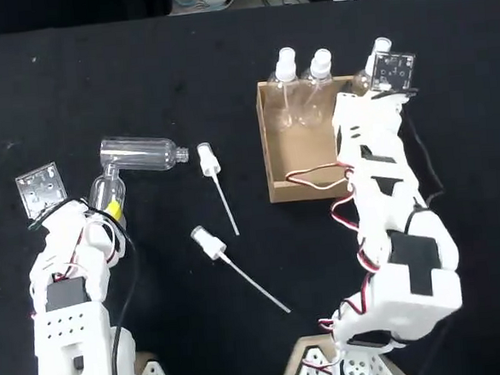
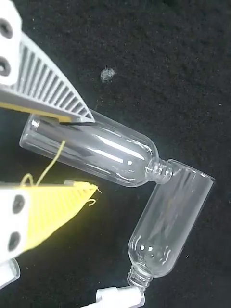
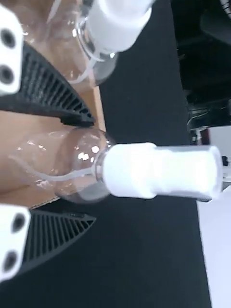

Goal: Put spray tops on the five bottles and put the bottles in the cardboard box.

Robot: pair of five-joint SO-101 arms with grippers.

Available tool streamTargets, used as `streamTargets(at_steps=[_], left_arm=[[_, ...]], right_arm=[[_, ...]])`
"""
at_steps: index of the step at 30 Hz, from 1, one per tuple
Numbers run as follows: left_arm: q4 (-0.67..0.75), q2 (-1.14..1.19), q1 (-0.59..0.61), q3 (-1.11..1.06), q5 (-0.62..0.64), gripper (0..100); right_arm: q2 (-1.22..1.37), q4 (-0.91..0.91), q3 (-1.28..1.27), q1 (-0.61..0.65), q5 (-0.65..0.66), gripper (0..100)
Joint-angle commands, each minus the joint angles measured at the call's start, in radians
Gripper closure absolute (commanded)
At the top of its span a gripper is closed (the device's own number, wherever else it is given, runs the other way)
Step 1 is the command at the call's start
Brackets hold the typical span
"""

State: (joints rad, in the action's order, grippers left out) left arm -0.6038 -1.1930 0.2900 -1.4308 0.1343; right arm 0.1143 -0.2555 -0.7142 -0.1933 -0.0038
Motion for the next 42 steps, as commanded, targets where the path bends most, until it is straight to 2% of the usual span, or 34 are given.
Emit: streamTargets(at_steps=[1,26,32,38,42], left_arm=[[0.02,-0.012,0.005,0.004,0.008,81],[0.023,-0.012,0.004,0.004,0.008,81],[0.023,-0.012,0.004,0.004,0.008,81],[0.023,-0.012,0.004,0.004,0.008,81],[0.023,-0.012,0.004,0.004,0.008,81]], right_arm=[[-0.071,0.009,0.001,0.018,-0.006,76.1],[-0.081,0.012,-0.042,0.018,-0.006,76.3],[-0.194,0.169,-0.058,0.025,-0.006,76.1],[-0.266,0.19,-0.059,0.025,-0.008,76.1],[-0.28,0.305,-0.05,0.025,-0.002,76.1]])
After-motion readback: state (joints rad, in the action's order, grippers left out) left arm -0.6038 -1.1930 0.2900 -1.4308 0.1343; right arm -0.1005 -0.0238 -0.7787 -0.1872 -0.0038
